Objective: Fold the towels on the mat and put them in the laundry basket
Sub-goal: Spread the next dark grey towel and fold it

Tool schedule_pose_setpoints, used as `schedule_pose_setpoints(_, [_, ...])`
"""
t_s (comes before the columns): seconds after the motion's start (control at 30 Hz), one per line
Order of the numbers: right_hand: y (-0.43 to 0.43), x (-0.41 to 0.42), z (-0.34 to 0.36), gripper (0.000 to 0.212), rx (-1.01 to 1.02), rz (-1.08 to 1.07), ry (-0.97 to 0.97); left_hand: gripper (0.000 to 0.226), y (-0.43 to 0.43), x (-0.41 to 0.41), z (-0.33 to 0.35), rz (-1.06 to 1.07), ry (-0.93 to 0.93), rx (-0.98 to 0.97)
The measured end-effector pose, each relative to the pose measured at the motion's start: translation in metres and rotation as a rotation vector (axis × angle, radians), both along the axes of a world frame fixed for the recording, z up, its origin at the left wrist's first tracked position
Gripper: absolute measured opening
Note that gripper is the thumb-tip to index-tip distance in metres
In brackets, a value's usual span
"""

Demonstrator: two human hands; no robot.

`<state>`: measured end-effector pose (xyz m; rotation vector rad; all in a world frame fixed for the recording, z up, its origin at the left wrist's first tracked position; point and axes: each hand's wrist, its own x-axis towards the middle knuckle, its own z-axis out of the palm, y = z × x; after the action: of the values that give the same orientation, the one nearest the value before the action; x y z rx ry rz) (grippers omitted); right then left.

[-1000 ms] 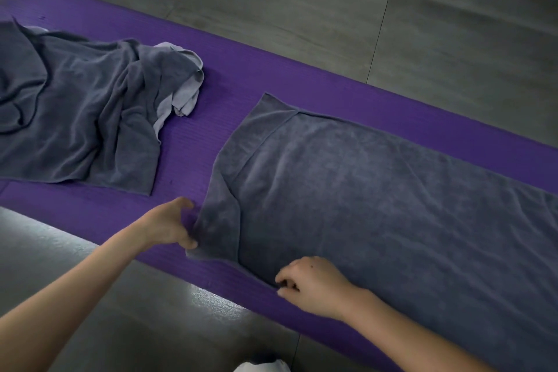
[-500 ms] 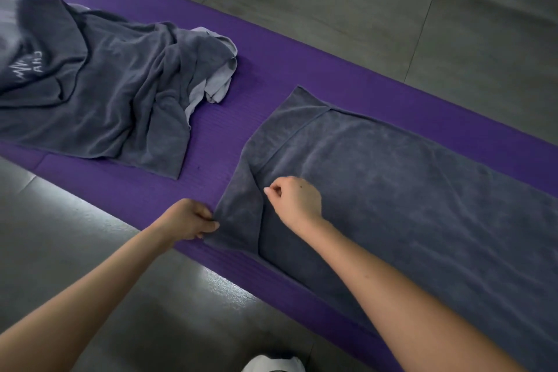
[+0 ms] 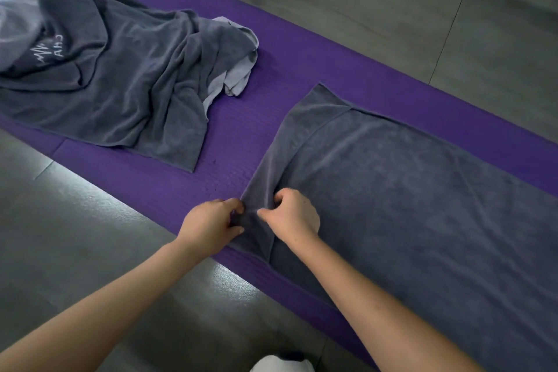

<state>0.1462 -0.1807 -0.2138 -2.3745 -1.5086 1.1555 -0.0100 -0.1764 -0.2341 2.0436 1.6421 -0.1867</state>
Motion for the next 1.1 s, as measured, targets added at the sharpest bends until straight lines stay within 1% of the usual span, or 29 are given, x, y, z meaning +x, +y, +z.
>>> schedule_pose_setpoints(0.07, [0.002, 0.008, 0.002, 0.033, 0.057, 0.014, -0.073, 0.037, 0.001, -0.004, -0.002, -0.062, 0.01, 0.073])
schedule_pose_setpoints(0.13, [0.015, 0.018, 0.001, 0.029, 0.168, -0.043, -0.161, 0.042, 0.004, -0.009, -0.007, -0.208, 0.015, 0.198])
schedule_pose_setpoints(0.2, [0.036, 0.027, -0.002, 0.028, 0.232, -0.068, -0.223, 0.04, 0.007, -0.011, -0.012, -0.307, -0.077, 0.353])
schedule_pose_setpoints(0.27, [0.058, 0.033, -0.009, 0.032, 0.222, -0.064, -0.27, 0.033, 0.014, -0.009, -0.012, -0.399, -0.118, 0.457])
schedule_pose_setpoints(0.33, [0.077, 0.036, -0.015, 0.037, 0.156, -0.069, -0.294, 0.045, 0.024, -0.007, -0.013, -0.485, -0.054, 0.473])
schedule_pose_setpoints(0.43, [0.095, 0.035, -0.019, 0.04, 0.08, -0.124, -0.283, 0.061, 0.033, -0.007, -0.019, -0.607, 0.102, 0.395])
schedule_pose_setpoints(0.53, [0.106, 0.027, -0.021, 0.033, 0.063, -0.156, -0.271, 0.065, 0.032, -0.012, -0.028, -0.671, 0.188, 0.339])
schedule_pose_setpoints(0.63, [0.114, 0.024, -0.022, 0.022, 0.086, -0.217, -0.247, 0.063, 0.031, -0.018, -0.036, -0.675, 0.207, 0.303])
schedule_pose_setpoints(0.73, [0.118, 0.041, -0.015, 0.018, 0.199, -0.254, -0.281, 0.057, 0.032, -0.021, -0.041, -0.698, 0.186, 0.328])
schedule_pose_setpoints(0.8, [0.116, 0.055, -0.012, 0.02, 0.134, -0.166, -0.277, 0.055, 0.034, -0.022, -0.039, -0.701, 0.124, 0.354])
schedule_pose_setpoints(0.83, [0.114, 0.061, -0.011, 0.025, 0.079, -0.118, -0.257, 0.052, 0.036, -0.021, -0.038, -0.686, 0.048, 0.377])
schedule_pose_setpoints(0.9, [0.112, 0.077, -0.01, 0.036, 0.067, -0.103, -0.212, 0.048, 0.045, -0.016, -0.029, -0.576, -0.146, 0.384])
schedule_pose_setpoints(0.97, [0.116, 0.097, -0.005, 0.037, 0.182, -0.157, -0.235, 0.04, 0.062, -0.004, -0.02, -0.418, -0.266, 0.431])
schedule_pose_setpoints(1.03, [0.122, 0.121, -0.004, 0.033, 0.277, -0.182, -0.319, 0.036, 0.09, 0.016, -0.014, -0.262, -0.282, 0.459])
schedule_pose_setpoints(1.1, [0.128, 0.146, -0.007, 0.033, 0.315, -0.143, -0.443, 0.038, 0.127, 0.042, -0.015, -0.164, -0.281, 0.483])
